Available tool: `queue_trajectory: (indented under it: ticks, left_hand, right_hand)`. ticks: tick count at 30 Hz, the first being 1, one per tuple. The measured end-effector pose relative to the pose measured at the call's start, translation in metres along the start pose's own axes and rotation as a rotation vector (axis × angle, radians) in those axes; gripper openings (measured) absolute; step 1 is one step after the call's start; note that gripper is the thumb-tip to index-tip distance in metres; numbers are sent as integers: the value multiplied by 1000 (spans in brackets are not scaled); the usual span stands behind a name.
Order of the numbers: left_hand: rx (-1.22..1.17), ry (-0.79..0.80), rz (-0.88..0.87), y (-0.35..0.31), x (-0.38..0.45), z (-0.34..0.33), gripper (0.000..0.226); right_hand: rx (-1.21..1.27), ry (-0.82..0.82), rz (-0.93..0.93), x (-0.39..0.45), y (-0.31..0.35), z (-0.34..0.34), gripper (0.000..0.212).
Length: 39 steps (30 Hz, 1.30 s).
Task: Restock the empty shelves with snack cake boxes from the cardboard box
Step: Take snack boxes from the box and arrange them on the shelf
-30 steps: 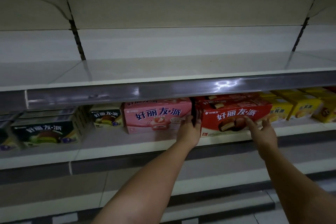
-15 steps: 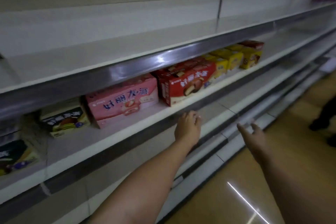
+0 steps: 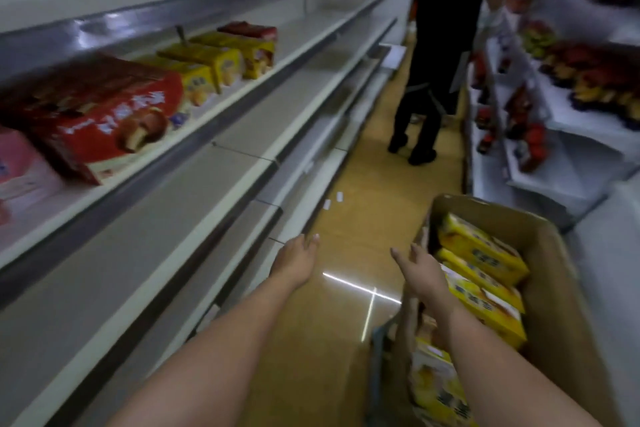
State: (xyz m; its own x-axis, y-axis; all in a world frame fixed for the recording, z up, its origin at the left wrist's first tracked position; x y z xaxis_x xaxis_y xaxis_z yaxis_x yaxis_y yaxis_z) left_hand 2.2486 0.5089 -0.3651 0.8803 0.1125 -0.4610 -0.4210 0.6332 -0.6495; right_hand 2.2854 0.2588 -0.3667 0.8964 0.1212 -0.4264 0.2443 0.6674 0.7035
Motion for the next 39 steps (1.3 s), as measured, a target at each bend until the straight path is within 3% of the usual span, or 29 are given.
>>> queue_trajectory:
  ticks: [10,15,24,29,35,39]
  left_hand:
    - [16,180,-35,-65,-34,-183,54]
    - [120,274,-69,-78,-41,-252,50]
    - [393,466,-3,-83,-4,-307,59]
    - [645,561,-70,-85,24,-331,66]
    - [783,667,-5,-74,48,-353,77]
    - [844,697,28,-67,57,-362,71]
  right_hand:
    - [48,92,-289,-61,-198,82,78]
    - [59,157,-377,-81,-251,96,65]
    - [42,332,-445,-68,-285,82,43]
    - [14,373,-476,-38,-294,65,59]
    - [-188,444,-485,-8,-303,42,82]
    - [-316,562,-493,4,-307,30,79]
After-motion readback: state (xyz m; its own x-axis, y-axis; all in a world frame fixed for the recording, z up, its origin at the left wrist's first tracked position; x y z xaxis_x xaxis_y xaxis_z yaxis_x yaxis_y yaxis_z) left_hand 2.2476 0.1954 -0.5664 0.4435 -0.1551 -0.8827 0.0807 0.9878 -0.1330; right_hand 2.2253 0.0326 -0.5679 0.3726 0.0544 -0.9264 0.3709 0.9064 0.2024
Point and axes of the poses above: each hand's wrist, its own x-axis towards the middle knuckle, its own z-axis out of the back of the hand, y = z × x, the point moved 8 cm from there along x, towards the middle knuckle, and after that the axes turned 14 degrees about y, right-handed, at the moved point
